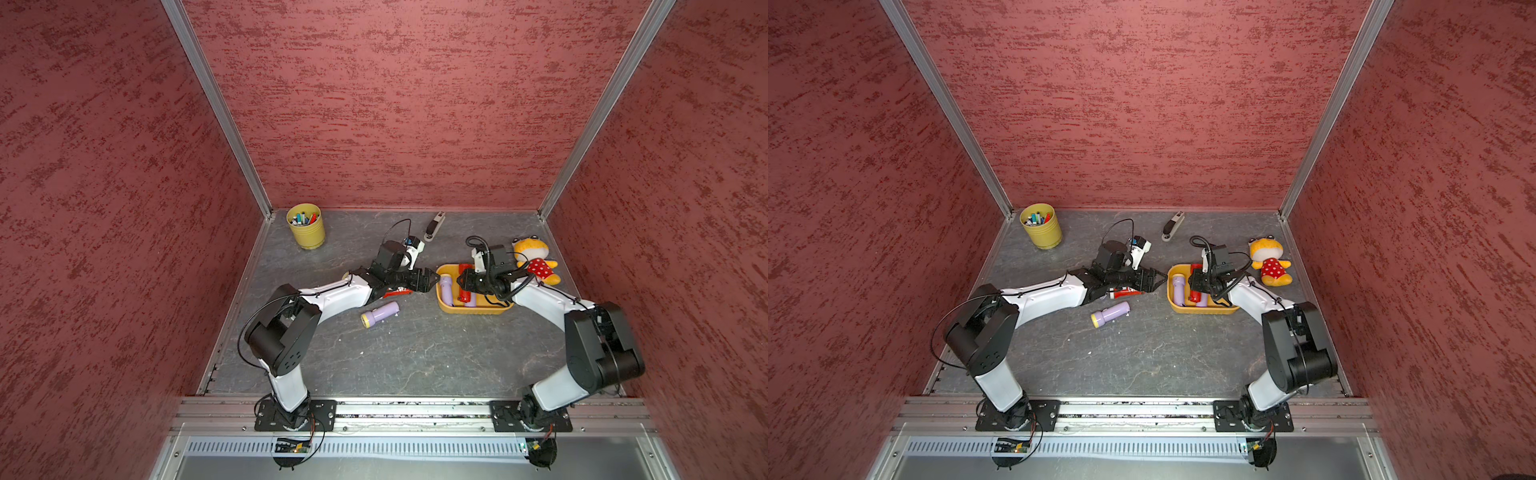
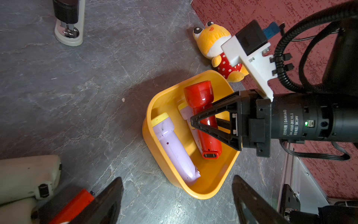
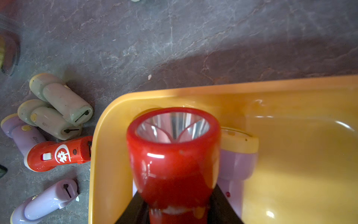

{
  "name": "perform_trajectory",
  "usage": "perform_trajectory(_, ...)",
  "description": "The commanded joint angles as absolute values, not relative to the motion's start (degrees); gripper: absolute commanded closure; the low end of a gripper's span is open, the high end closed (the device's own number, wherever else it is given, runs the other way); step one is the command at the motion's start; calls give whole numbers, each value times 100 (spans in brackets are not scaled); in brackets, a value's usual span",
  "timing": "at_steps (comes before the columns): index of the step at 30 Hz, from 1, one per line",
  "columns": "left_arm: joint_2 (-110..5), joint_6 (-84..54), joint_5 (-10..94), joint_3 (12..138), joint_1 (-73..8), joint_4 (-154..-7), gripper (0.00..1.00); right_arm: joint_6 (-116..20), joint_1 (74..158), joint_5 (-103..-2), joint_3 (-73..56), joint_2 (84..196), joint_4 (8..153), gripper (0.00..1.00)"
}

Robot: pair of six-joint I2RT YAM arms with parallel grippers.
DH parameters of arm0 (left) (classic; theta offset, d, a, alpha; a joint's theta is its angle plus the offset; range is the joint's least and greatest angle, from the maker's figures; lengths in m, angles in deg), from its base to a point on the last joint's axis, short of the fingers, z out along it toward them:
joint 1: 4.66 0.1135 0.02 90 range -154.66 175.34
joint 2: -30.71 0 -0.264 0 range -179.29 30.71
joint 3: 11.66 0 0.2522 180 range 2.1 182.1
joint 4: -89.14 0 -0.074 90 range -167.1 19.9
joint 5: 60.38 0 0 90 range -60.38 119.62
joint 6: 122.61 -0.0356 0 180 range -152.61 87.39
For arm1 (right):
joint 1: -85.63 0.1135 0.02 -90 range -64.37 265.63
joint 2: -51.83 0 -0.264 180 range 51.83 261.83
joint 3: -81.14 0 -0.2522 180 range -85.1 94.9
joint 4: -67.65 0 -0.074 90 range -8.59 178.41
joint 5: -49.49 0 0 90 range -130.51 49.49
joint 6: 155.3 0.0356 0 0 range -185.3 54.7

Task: Put the flashlights into the storage boxes
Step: Place the flashlight at the storage box.

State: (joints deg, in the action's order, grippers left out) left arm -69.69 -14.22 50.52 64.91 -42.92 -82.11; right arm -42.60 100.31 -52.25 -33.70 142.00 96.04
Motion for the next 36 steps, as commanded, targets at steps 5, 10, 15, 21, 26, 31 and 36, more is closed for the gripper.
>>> perform_trajectory(5,-7044,-1503,5076,6652,-4298,-8170,12,-4069,10132,-5152,-3068,14413,9581,64)
perform_trajectory(10,-7016,-1510,5073,6611,-4298,-8163,12,-4119,10163,-4946,-2930,14531,9778,61)
perform_trajectory(15,-6986,-1521,5062,6603,-4289,-8154,12,-4123,10162,-4869,-2862,14610,9899,56)
perform_trajectory(21,-6958,-1539,5054,6589,-4280,-8132,12,-4096,10164,-4833,-2855,14623,9896,52)
perform_trajectory(26,-6922,-1556,5036,6567,-4271,-8123,12,-4130,10191,-4846,-2818,14580,9929,52)
perform_trajectory(31,-6832,-1534,5029,6477,-4241,-8158,12,-4174,10202,-4905,-2812,14274,9943,51)
perform_trajectory(36,-6595,-1504,5027,6340,-4136,-8100,12,-4131,10088,-4896,-3008,13760,9840,48)
